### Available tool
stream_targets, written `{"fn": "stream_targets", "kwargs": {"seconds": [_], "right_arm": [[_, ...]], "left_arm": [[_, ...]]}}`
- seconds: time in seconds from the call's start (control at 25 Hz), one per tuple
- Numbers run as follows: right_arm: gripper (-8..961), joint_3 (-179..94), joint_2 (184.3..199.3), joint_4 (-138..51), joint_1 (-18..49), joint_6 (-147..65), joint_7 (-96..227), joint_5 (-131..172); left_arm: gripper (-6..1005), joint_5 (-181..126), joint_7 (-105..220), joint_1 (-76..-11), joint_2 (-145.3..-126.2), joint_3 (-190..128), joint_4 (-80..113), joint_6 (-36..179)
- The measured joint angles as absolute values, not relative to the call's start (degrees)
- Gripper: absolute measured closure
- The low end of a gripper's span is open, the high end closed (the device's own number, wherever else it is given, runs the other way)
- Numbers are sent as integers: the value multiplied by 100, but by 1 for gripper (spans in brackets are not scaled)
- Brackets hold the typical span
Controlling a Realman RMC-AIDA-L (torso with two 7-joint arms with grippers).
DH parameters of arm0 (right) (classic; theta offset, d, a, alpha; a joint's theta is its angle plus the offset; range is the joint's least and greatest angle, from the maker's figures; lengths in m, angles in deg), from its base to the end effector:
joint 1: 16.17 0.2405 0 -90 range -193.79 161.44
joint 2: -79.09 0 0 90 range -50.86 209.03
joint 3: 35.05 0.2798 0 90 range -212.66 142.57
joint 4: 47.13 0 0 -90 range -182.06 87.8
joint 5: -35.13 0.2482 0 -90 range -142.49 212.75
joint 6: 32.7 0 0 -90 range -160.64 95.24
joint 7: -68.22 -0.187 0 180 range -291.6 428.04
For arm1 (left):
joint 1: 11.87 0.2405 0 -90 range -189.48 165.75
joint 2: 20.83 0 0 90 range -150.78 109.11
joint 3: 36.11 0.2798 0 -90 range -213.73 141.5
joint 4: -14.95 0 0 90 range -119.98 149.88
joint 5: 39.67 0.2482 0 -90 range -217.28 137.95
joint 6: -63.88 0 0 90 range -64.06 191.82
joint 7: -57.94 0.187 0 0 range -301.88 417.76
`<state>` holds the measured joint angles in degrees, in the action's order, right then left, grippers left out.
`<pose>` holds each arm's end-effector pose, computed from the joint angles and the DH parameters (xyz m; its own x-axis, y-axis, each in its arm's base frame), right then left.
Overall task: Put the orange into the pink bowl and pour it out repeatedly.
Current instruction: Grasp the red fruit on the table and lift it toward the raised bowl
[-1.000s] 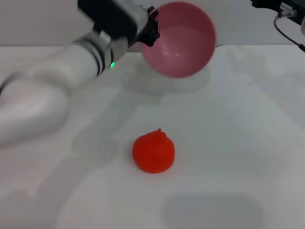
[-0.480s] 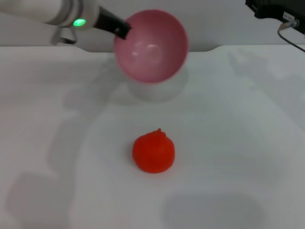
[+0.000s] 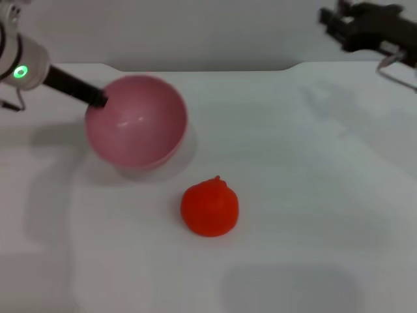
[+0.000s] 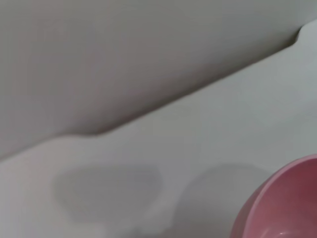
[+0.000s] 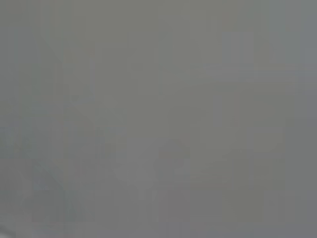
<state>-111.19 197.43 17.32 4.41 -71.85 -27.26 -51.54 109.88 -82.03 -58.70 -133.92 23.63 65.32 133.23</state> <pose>0.2204 0.4839 0.0048 0.7592 -0.1802 -0.6254 -0.6031 -0.5560 -0.5719 -0.2501 0.5159 0.0037 0.6828 0.7263 0.0787 0.6308 -0.5318 -0.5651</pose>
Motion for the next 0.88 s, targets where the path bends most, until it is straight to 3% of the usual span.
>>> {"fn": "stream_targets", "kwargs": {"seconds": [0.44,0.56,0.88], "right_arm": [[604,-11100,19666,1400,1842,-9339,-5879,-8885],[601,-11076,19688,1892,1994,-10382,-6114,-9241],[594,-11110,19737,3042,2185,-12115,-6480,-9395]], "left_arm": [[958,11061,-8279,-5656,-13358,2391,6637,13509],[958,11063,-8278,-5664,-13358,2401,6651,13517],[958,11381,-8285,-5778,-13572,2610,6991,13681]]}}
